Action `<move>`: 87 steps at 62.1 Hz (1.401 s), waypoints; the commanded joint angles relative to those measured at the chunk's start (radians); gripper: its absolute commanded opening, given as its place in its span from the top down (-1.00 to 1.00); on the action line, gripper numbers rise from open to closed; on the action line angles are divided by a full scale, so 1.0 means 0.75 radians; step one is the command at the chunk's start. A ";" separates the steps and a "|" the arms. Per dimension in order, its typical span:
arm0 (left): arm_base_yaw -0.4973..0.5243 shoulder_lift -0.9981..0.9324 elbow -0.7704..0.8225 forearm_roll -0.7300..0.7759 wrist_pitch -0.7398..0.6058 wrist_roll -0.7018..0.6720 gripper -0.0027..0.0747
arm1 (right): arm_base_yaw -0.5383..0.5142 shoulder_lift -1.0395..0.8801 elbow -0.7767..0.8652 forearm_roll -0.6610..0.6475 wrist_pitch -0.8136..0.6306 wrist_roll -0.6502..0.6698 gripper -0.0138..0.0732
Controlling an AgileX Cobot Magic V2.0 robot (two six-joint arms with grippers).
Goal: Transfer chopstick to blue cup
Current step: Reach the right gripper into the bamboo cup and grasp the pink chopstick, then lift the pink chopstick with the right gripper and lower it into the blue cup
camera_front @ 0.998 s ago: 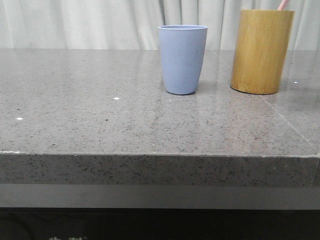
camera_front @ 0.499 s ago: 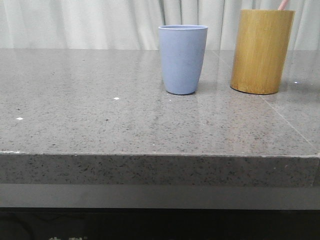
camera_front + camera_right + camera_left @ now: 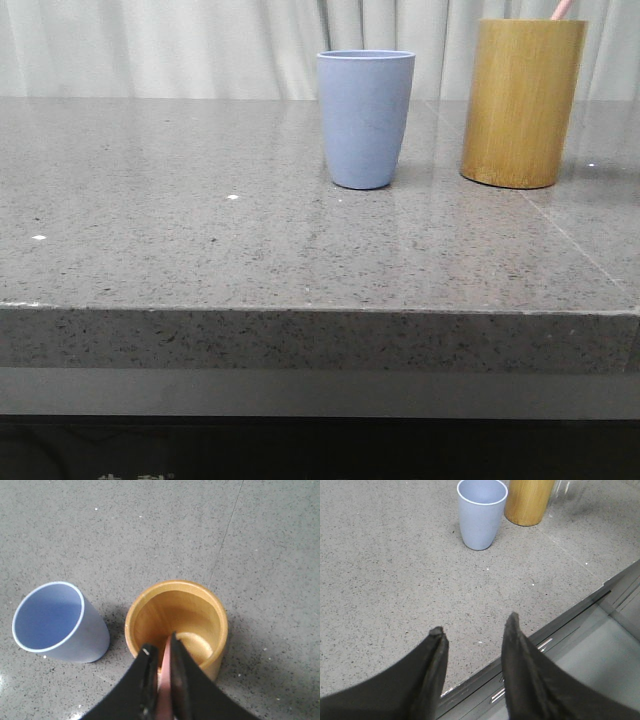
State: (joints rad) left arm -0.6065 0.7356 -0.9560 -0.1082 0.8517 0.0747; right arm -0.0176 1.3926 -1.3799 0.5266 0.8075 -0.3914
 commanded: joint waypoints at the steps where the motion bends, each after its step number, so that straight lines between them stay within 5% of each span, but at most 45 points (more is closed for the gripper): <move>1: -0.007 -0.004 -0.034 -0.020 -0.100 -0.014 0.22 | 0.000 -0.036 -0.049 -0.003 -0.043 0.002 0.81; 19: -0.007 -0.004 -0.034 -0.020 -0.100 -0.014 0.22 | 0.000 -0.036 -0.131 -0.050 -0.004 0.002 0.82; 46: -0.007 -0.004 -0.034 -0.020 -0.100 -0.014 0.22 | 0.000 -0.039 -0.649 -0.135 0.384 0.002 0.82; 65: -0.007 -0.004 -0.034 -0.020 -0.100 -0.014 0.31 | 0.005 -0.041 -0.719 -0.065 0.446 0.003 0.82; 87: -0.007 -0.004 -0.034 -0.020 -0.100 -0.014 0.50 | 0.330 0.067 -0.719 -0.082 0.397 0.002 0.82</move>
State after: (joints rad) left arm -0.6065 0.7356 -0.9560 -0.1082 0.8517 0.0747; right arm 0.1830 1.4446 -1.8891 0.4534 1.1845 -0.3914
